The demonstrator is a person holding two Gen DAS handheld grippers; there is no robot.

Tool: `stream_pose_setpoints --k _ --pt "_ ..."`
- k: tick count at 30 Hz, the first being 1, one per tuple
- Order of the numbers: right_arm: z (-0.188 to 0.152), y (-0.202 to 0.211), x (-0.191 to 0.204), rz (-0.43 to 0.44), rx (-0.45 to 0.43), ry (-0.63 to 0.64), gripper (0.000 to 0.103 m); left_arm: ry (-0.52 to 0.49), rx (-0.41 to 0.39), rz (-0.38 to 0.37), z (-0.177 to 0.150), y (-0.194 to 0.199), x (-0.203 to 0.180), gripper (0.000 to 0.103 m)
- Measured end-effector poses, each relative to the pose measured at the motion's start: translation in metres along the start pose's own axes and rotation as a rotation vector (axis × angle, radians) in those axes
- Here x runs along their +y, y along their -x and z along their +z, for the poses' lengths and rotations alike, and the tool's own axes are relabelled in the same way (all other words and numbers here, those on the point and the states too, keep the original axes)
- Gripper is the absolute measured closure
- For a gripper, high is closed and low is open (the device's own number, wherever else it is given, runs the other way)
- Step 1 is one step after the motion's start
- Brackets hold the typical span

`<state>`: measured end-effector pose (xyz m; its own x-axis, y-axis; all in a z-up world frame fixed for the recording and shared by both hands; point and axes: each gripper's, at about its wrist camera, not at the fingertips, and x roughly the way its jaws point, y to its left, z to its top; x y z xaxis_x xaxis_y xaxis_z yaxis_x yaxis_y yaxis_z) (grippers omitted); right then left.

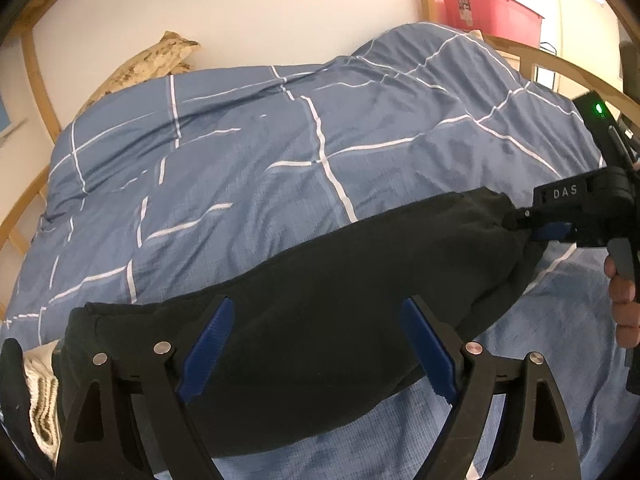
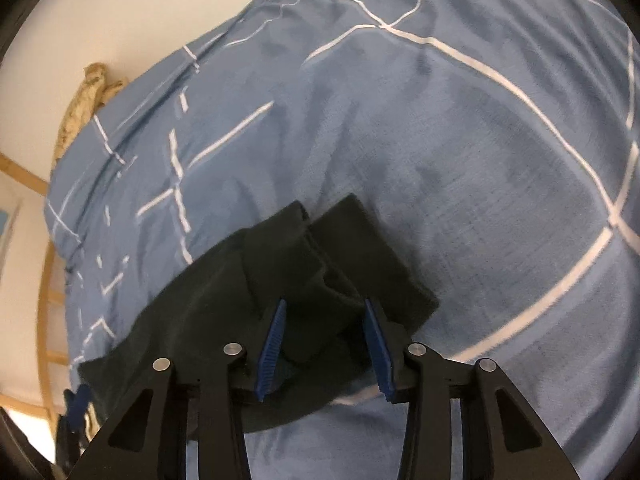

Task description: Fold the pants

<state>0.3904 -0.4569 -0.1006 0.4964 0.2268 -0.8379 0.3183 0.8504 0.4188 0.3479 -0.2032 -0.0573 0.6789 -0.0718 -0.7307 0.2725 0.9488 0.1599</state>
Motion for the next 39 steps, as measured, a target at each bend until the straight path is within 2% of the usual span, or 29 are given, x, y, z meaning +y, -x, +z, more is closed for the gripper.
stream_pose_setpoints --k 1,2,4,8,10,12,15,21,23,26,29,32,35,39 --pt "0.001 -0.001 0.002 0.001 -0.006 0.018 0.075 -0.001 0.001 0.006 -0.001 -0.001 -0.001 0.017" --pt "0.001 0.0 0.004 -0.006 -0.007 0.029 0.091 0.001 0.002 0.008 -0.001 -0.001 -0.001 0.017" --pt "0.001 0.01 0.003 0.002 -0.05 0.022 0.096 0.01 0.003 0.011 -0.001 -0.003 -0.002 0.017" --pt "0.0 0.037 0.005 -0.066 -0.178 0.075 0.097 0.014 0.018 0.012 -0.003 -0.01 -0.005 0.017" --pt "0.0 0.042 0.005 -0.132 -0.203 0.099 0.097 0.013 0.03 0.009 -0.005 -0.014 -0.007 0.017" --pt "0.002 0.038 0.0 -0.183 -0.193 0.109 0.097 0.009 0.046 0.014 -0.009 -0.02 -0.009 0.017" --pt "0.003 0.024 -0.013 -0.199 -0.147 0.077 0.097 0.009 0.07 0.018 -0.014 -0.027 -0.01 0.017" --pt "-0.004 0.008 -0.016 -0.265 -0.122 0.102 0.096 0.021 0.083 0.023 -0.02 -0.029 -0.004 0.017" --pt "-0.007 0.012 -0.013 -0.291 -0.145 0.124 0.093 0.03 0.084 0.02 -0.021 -0.027 -0.001 0.017" --pt "-0.017 0.026 0.0 -0.409 -0.203 0.173 0.054 0.04 0.076 0.011 -0.023 -0.019 0.002 0.017" --pt "-0.037 0.053 0.024 -0.437 -0.309 0.257 0.051 0.051 0.048 -0.011 -0.026 -0.002 0.009 0.017" --pt "-0.061 0.079 0.055 -0.376 -0.357 0.34 0.05 0.061 0.005 -0.034 -0.028 0.021 0.02 0.017" --pt "-0.084 0.1 0.09 -0.269 -0.402 0.4 0.038 0.064 -0.037 -0.037 -0.034 0.05 0.043 0.017" --pt "-0.109 0.111 0.135 -0.135 -0.418 0.448 0.037 0.077 -0.059 0.004 -0.049 0.074 0.084 0.017"
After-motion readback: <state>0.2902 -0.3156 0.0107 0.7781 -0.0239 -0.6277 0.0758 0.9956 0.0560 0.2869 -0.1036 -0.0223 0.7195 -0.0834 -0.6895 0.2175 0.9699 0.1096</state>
